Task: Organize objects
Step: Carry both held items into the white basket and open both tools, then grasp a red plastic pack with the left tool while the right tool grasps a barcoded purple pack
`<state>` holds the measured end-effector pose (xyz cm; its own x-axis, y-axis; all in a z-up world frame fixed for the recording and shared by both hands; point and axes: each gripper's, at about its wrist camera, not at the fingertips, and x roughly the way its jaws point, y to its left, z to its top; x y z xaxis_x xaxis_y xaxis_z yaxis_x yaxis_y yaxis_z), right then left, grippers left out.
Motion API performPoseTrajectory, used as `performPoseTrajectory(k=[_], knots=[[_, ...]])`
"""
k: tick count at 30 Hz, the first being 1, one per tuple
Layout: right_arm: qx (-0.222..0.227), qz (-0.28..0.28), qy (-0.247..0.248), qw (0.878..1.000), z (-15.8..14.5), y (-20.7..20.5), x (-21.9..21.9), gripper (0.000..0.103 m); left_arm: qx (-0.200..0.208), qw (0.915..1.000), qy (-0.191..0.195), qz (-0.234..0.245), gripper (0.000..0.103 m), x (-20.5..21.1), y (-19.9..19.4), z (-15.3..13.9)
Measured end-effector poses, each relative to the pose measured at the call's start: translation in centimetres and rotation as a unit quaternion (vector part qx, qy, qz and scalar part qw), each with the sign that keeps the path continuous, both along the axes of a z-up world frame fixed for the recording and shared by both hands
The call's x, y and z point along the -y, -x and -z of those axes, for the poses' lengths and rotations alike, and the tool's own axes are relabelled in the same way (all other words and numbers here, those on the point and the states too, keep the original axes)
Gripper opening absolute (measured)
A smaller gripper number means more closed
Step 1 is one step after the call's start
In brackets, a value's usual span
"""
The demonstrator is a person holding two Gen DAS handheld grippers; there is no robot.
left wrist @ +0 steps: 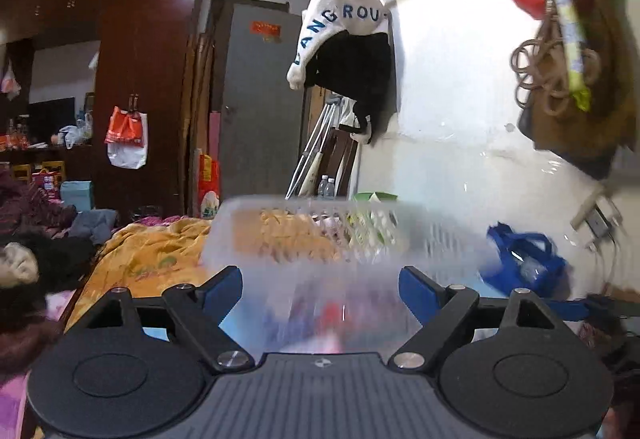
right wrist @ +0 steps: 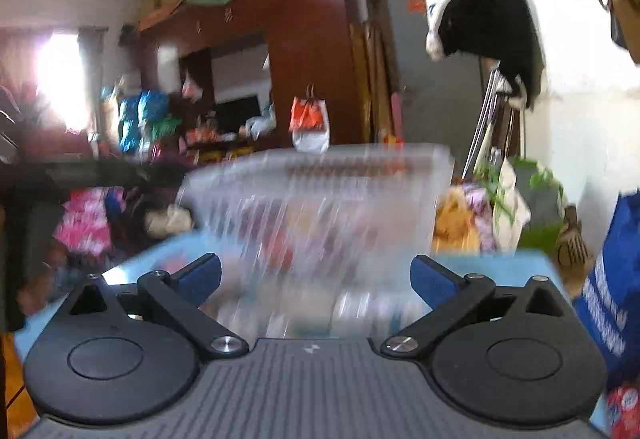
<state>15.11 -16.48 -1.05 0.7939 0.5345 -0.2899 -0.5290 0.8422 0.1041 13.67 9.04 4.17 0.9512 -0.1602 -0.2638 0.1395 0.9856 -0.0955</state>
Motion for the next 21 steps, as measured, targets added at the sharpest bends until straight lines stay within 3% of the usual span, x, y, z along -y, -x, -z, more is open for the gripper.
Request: performPoseTrajectory(k=[5,9,12,15,18,20,21], knots=[[0.012,-0.027,-0.052,0.998,1.6,5.1,1.2,0.103,0.016,0.9998,0.006,0.006,0.088,-0.6,7.0,4.6],[0.061,-0.005,0.015,0.998,2.0,7.6,-0.9,0.103,0.009,0.9999,-0.011,-0.004,0.088,0.1,7.1,5.5],[0.074,-0.004,0.009,0.997,3.1,8.3,-2.3,0.102,0.013,0.9997,-0.006,-0.022,0.088,0.6,6.9,6.1],[0.097,0.007,0.044,0.994,4.2,8.8,-4.1,0.090,0.022,0.9989,-0.007,-0.042,0.087,1.6,7.1,6.8],[0.086,0.000,0.057,0.995,4.8,8.7,-4.8,0.073,0.030,0.9970,-0.016,-0.070,0.084,2.3,7.5,7.7],[0.077,0.001,0.065,0.995,5.0,8.7,-4.7,0.054,0.025,0.9964,-0.016,-0.079,0.081,2.7,7.2,7.9],[0.073,0.000,0.064,0.995,5.1,8.8,-4.3,0.050,0.020,0.9962,-0.017,-0.083,0.077,2.8,7.1,8.1]])
